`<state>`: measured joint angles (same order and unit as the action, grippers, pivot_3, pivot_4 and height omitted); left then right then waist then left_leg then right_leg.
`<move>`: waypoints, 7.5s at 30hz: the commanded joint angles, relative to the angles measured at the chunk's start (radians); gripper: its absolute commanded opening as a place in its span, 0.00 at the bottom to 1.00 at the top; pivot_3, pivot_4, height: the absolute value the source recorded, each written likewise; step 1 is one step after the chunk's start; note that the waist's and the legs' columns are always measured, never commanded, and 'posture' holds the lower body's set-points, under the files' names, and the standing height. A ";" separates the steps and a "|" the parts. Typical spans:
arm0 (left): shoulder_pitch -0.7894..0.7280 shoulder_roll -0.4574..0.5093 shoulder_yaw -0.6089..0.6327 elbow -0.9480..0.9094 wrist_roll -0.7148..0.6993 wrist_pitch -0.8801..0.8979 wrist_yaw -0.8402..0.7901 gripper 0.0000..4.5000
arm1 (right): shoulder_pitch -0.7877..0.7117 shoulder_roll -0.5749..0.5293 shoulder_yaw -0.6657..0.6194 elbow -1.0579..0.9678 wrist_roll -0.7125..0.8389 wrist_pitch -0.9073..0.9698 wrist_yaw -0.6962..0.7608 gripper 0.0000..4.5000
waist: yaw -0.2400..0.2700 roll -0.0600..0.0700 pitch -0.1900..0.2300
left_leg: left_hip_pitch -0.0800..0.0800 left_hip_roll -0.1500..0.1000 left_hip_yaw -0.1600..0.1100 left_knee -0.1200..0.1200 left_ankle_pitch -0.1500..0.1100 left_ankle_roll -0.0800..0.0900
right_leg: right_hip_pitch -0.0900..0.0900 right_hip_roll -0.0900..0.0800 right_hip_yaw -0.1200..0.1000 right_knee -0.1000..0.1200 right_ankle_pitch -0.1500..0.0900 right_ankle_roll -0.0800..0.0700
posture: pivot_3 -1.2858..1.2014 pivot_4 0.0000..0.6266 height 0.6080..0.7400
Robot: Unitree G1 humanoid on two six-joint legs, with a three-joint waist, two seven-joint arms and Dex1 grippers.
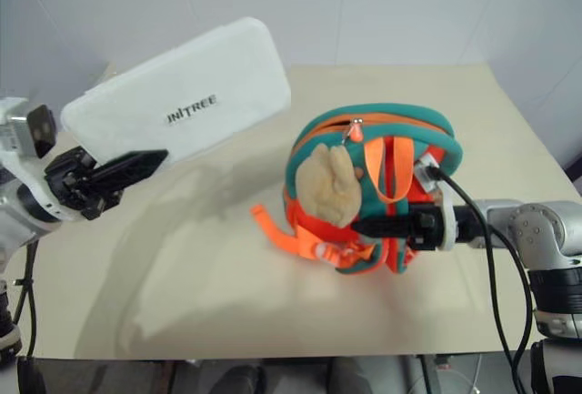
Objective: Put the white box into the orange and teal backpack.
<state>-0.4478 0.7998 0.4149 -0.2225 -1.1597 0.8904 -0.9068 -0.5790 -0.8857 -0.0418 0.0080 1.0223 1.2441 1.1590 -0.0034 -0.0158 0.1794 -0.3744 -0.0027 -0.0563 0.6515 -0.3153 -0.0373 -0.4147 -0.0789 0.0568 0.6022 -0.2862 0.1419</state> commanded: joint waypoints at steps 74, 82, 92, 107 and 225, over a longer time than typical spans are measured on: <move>-0.787 -0.447 -0.738 0.644 1.037 -0.544 -0.471 0.32 | 0.096 0.163 -0.061 -0.137 0.003 -0.010 -0.095 0.13 | 0.002 -0.001 0.000 | -0.001 -0.001 0.000 0.009 0.000 0.002 | 0.002 0.002 0.000 0.009 0.001 0.002 | 0.52 0.24 1.00; -0.774 -0.509 -0.773 0.702 1.105 -0.577 -0.417 0.32 | 0.122 0.182 -0.070 -0.158 0.011 -0.010 -0.112 0.13 | 0.003 -0.001 0.000 | -0.001 -0.001 -0.001 0.010 0.000 0.002 | 0.002 0.002 0.000 0.010 0.001 0.002 | 0.52 0.24 1.00; -0.768 -0.597 -0.750 0.743 1.109 -0.591 -0.361 0.40 | 0.129 0.213 -0.069 -0.167 0.014 -0.016 -0.132 0.13 | 0.003 -0.001 0.000 | -0.001 -0.001 -0.001 0.010 -0.001 0.003 | 0.002 0.002 0.000 0.010 0.001 0.002 | 0.52 0.24 1.00; -0.718 -0.395 -0.564 0.565 0.896 -0.437 -0.505 1.00 | 0.133 0.215 -0.065 -0.166 0.009 -0.024 -0.133 0.13 | -0.002 -0.001 0.000 | -0.001 0.000 -0.001 0.009 -0.001 0.003 | 0.001 0.002 0.001 0.010 0.001 0.002 | 0.52 0.24 1.00; -0.569 -0.318 -0.654 1.137 0.971 -0.587 -0.680 0.09 | 0.165 0.266 -0.066 -0.207 0.069 -0.028 -0.230 0.13 | 0.015 -0.003 -0.001 | 0.001 -0.002 -0.003 0.013 -0.001 0.004 | 0.007 0.001 0.000 0.011 0.002 0.003 | 0.52 0.24 1.00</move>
<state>-1.0476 0.4913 -0.1994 0.9149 -0.2314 0.2938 -1.5025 -0.4075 -0.6191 -0.0942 -0.1769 1.0649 1.2116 0.9252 0.0116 -0.0185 0.1783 -0.3734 -0.0044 -0.0598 0.6641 -0.3163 -0.0334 -0.4082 -0.0778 0.0566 0.6129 -0.2846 0.1453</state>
